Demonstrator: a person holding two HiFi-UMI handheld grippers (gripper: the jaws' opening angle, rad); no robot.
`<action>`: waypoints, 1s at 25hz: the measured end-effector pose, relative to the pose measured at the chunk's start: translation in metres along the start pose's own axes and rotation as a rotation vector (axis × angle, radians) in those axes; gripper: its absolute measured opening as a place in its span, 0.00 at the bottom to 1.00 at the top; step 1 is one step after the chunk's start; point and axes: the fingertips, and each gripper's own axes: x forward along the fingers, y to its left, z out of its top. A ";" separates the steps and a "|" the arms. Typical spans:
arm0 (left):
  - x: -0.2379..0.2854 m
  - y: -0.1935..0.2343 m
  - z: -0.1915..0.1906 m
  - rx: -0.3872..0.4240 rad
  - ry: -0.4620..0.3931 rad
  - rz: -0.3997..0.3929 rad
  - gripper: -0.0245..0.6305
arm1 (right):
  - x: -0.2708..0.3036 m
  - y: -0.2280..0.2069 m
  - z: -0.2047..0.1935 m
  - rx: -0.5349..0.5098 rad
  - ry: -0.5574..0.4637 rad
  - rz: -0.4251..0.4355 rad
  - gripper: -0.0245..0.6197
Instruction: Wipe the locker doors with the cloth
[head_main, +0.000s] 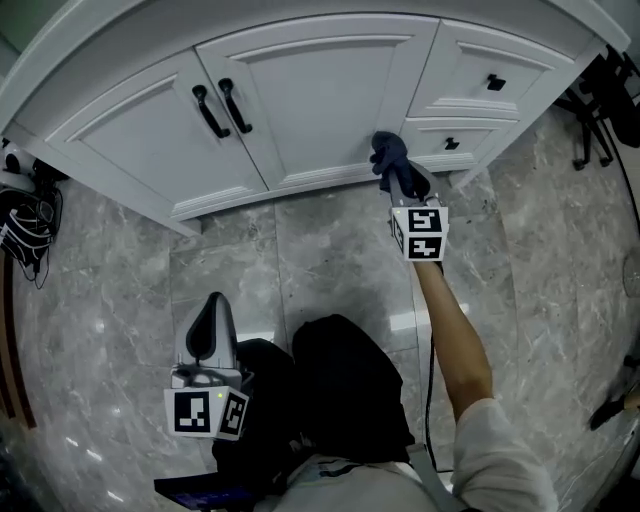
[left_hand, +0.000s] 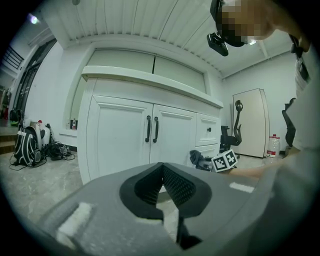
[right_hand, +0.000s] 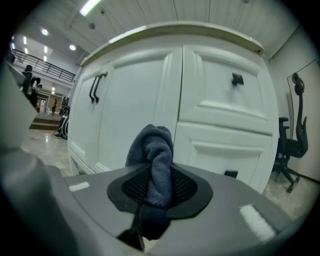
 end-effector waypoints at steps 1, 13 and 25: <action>0.003 -0.005 0.001 -0.001 -0.001 -0.009 0.04 | -0.013 -0.001 0.021 -0.016 -0.041 0.012 0.19; 0.031 -0.071 0.014 -0.003 -0.027 -0.132 0.04 | -0.060 -0.085 0.228 -0.136 -0.307 0.030 0.19; 0.034 -0.069 0.011 0.001 -0.007 -0.112 0.04 | -0.046 -0.154 0.238 -0.178 -0.221 -0.025 0.19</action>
